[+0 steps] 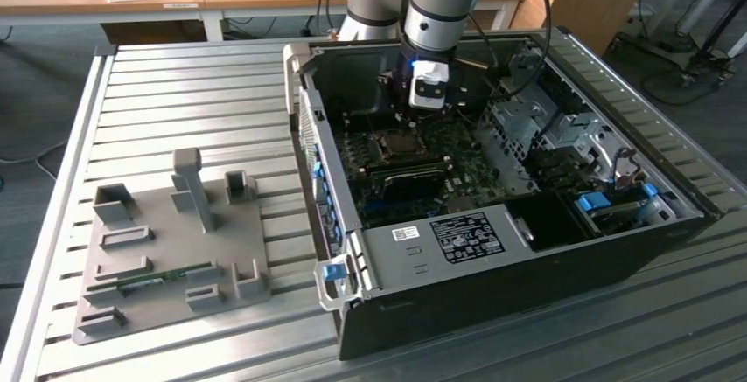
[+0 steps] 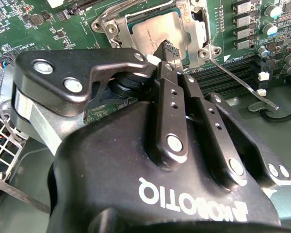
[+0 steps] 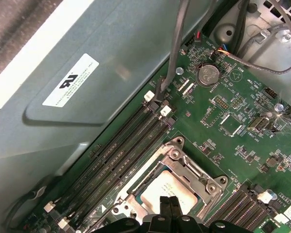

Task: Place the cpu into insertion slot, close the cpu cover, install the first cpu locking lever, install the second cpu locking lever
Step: 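Close the cpu cover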

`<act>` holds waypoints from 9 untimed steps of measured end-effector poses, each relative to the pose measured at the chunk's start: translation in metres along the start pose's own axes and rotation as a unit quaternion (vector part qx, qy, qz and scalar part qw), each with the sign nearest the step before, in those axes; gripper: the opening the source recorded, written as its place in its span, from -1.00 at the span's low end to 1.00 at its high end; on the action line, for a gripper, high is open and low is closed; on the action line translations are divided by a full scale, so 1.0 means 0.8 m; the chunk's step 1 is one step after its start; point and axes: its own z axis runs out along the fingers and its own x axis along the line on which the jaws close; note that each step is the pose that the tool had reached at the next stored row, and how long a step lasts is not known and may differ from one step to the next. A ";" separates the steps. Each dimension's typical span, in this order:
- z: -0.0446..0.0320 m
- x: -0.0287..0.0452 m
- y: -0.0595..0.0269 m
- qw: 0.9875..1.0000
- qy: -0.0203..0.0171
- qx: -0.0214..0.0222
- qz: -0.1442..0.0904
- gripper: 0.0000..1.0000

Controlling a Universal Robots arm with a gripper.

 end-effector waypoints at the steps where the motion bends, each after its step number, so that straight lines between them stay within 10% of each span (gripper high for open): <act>1: 0.0000 0.0000 0.000 1.000 0.000 0.000 0.000 -0.79; 9: 0.0000 0.0000 0.000 1.000 0.000 0.000 -0.004 -0.79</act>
